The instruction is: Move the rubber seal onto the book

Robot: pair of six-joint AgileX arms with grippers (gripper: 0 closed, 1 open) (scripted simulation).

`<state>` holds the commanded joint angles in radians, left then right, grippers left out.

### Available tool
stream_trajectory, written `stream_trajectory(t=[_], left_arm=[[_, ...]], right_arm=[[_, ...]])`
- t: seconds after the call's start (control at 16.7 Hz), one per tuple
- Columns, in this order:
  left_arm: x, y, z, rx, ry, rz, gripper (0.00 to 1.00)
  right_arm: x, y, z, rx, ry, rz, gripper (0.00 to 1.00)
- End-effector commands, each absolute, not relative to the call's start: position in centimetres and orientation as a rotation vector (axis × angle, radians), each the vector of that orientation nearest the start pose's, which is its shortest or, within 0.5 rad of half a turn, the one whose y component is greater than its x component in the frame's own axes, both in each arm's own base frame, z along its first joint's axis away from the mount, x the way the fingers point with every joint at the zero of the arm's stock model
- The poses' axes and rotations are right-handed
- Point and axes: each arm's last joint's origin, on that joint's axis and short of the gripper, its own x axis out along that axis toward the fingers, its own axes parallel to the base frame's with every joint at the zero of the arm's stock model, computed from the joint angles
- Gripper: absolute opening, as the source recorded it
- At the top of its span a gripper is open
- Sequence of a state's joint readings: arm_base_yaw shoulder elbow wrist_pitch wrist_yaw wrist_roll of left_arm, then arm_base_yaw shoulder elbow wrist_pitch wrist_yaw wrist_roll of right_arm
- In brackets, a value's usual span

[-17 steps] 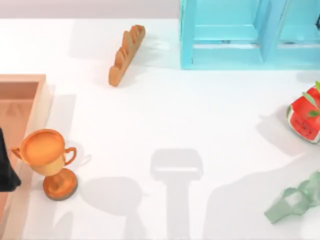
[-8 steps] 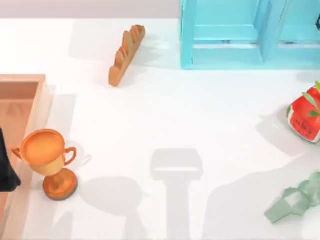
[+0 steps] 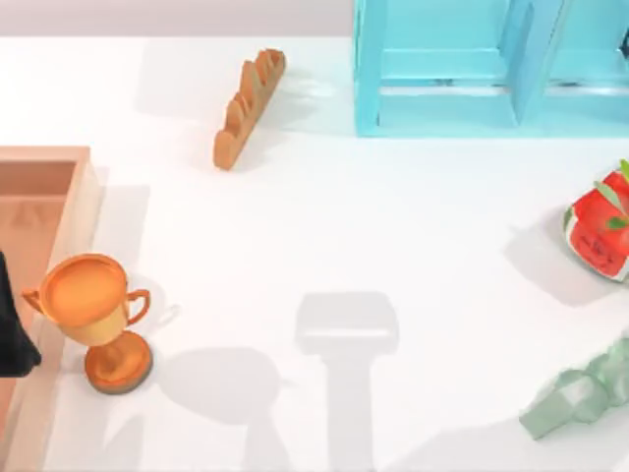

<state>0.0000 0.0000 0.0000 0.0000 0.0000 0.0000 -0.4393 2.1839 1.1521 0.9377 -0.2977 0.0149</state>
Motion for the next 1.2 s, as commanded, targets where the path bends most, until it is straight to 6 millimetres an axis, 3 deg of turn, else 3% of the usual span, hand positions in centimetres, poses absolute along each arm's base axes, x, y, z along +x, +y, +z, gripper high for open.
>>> stream_trajectory(t=[0.3, 0.48, 0.72, 1.2], left_arm=[[10.6, -0.1, 16.0, 0.0, 0.0, 0.0, 1.0], [10.6, -0.1, 16.0, 0.0, 0.0, 0.0, 1.0], [10.6, -0.1, 16.0, 0.0, 0.0, 0.0, 1.0], [10.6, -0.1, 16.0, 0.0, 0.0, 0.0, 1.0]], right_arm=[[33.6, -17.5, 22.5, 0.015, 0.036, -0.115, 0.0], [29.5, -16.2, 25.5, 0.008, 0.017, -0.087, 0.0], [26.8, -15.0, 26.9, 0.004, 0.003, -0.046, 0.0], [27.6, -14.2, 26.8, -0.006, 0.014, -0.038, 0.0]])
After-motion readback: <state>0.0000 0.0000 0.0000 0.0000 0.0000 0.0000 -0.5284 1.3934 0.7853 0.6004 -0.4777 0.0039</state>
